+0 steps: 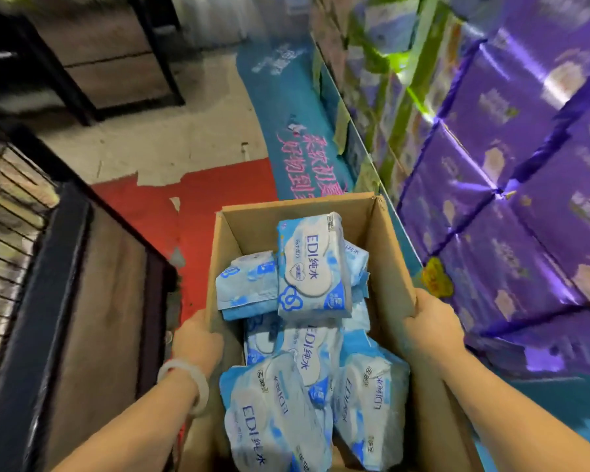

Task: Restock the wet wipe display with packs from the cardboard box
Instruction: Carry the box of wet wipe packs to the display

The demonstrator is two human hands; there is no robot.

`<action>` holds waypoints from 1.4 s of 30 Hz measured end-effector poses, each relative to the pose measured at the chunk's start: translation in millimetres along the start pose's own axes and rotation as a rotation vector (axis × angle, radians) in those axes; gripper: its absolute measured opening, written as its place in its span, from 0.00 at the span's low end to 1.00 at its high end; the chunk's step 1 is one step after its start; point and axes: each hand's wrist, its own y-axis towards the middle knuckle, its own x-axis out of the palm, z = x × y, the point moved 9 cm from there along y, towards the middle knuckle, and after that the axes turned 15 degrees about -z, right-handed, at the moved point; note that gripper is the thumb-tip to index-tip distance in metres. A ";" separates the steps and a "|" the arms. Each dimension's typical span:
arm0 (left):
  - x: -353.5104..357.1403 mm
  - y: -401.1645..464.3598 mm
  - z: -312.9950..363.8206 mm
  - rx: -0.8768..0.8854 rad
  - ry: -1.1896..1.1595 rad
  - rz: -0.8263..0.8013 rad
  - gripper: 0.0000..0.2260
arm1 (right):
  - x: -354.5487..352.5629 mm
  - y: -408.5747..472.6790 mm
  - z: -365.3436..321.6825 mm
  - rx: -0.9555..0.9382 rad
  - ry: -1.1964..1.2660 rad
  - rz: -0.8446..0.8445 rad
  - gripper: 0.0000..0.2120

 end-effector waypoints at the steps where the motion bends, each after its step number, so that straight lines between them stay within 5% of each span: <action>1: -8.7 10.1 3.1 -0.021 0.011 0.006 0.08 | -3.0 14.5 -15.6 -0.021 -0.015 -0.023 0.15; 12: -54.5 160.0 86.0 -0.193 -0.046 0.067 0.09 | -69.0 215.3 -174.8 -0.196 -0.163 -0.127 0.12; 28: -225.8 486.0 316.3 -0.119 -0.135 0.189 0.09 | -227.8 532.7 -467.2 -0.311 -0.162 -0.079 0.12; 33: -290.0 603.7 400.7 -0.102 -0.084 0.164 0.06 | -269.7 619.2 -557.9 -0.304 -0.072 -0.128 0.25; 36: -326.0 671.9 448.1 -0.094 -0.068 0.152 0.11 | -294.5 677.8 -604.5 -0.264 -0.065 -0.130 0.07; 42: -378.7 814.9 543.0 -0.083 -0.040 0.138 0.13 | -338.3 819.8 -695.7 -0.249 -0.048 -0.109 0.10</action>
